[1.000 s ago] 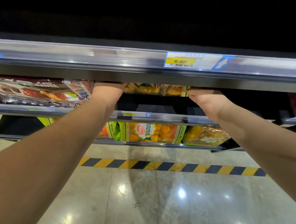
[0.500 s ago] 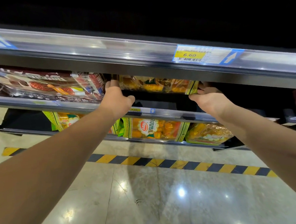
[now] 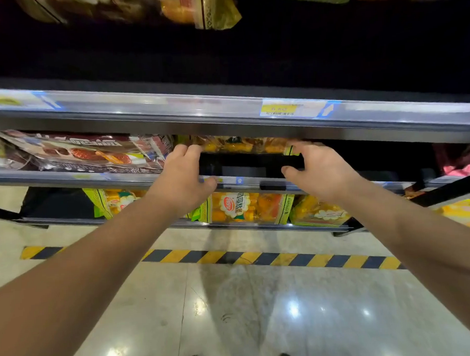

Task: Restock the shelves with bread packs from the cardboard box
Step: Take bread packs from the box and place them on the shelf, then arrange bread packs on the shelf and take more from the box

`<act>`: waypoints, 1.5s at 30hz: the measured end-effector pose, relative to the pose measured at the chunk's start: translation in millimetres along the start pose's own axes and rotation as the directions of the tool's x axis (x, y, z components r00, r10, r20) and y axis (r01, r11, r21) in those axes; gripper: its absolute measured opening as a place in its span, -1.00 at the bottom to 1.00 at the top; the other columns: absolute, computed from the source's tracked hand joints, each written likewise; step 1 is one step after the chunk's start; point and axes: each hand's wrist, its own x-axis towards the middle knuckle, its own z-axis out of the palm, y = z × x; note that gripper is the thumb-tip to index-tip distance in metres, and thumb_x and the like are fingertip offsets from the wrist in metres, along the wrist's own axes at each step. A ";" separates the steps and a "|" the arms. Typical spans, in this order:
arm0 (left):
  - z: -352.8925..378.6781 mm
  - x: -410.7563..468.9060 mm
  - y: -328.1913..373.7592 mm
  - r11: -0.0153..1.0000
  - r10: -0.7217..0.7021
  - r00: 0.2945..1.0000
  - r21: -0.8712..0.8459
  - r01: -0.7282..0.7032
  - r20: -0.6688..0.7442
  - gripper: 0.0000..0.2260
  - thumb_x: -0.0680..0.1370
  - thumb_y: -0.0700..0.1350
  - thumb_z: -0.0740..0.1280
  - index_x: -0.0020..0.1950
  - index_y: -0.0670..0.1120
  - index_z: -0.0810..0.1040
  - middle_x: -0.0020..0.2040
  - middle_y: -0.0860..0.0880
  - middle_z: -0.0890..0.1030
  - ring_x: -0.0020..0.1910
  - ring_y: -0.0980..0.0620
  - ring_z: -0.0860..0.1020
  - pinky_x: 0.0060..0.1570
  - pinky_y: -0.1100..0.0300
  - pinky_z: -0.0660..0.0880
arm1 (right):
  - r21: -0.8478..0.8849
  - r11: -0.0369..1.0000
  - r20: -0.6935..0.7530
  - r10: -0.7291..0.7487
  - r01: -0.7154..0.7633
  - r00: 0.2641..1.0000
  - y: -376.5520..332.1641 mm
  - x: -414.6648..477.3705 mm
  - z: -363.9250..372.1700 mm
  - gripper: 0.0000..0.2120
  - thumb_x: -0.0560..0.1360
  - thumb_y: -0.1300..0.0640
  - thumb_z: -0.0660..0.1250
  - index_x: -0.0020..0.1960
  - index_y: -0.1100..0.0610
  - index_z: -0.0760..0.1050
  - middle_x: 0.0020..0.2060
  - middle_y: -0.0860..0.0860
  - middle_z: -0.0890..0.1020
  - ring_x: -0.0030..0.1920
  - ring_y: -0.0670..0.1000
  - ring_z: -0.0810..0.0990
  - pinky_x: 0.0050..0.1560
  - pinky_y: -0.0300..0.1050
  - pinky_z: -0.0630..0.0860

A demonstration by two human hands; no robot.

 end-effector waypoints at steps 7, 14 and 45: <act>-49.6 -64.5 32.0 0.978 0.056 0.993 0.192 -0.076 0.106 -0.30 0.60 0.10 0.36 0.65 0.01 0.11 0.65 0.03 0.05 0.62 -0.07 0.02 0.52 -0.06 0.23 | -0.080 0.982 0.014 -0.169 0.170 0.986 -23.7 -64.9 -36.8 -0.44 0.62 -0.14 0.29 0.57 -0.03 0.26 0.43 0.02 0.44 0.41 0.10 0.42 0.35 0.09 0.48; -125.9 -132.1 73.9 0.897 0.152 0.988 0.416 -0.149 0.026 -0.34 0.60 0.16 0.34 0.61 -0.02 0.20 0.60 -0.04 0.17 0.58 -0.10 0.14 0.51 -0.04 0.28 | -0.233 0.944 -0.063 -0.254 0.233 0.965 -59.7 -145.2 -109.5 -0.43 0.64 -0.15 0.25 0.58 -0.01 0.24 0.35 0.00 0.48 0.36 0.07 0.43 0.31 0.00 0.46; -383.2 -488.7 144.2 0.842 -0.259 0.793 0.274 0.465 -0.551 -0.48 0.54 0.23 0.35 0.43 0.05 0.42 0.45 -0.03 0.39 0.46 -0.09 0.29 0.40 0.03 0.30 | -0.297 0.577 -0.072 -0.808 0.761 0.585 -314.0 -406.4 -312.2 -0.41 0.59 -0.18 0.33 0.56 -0.07 0.29 0.47 -0.06 0.39 0.46 0.04 0.36 0.43 0.03 0.33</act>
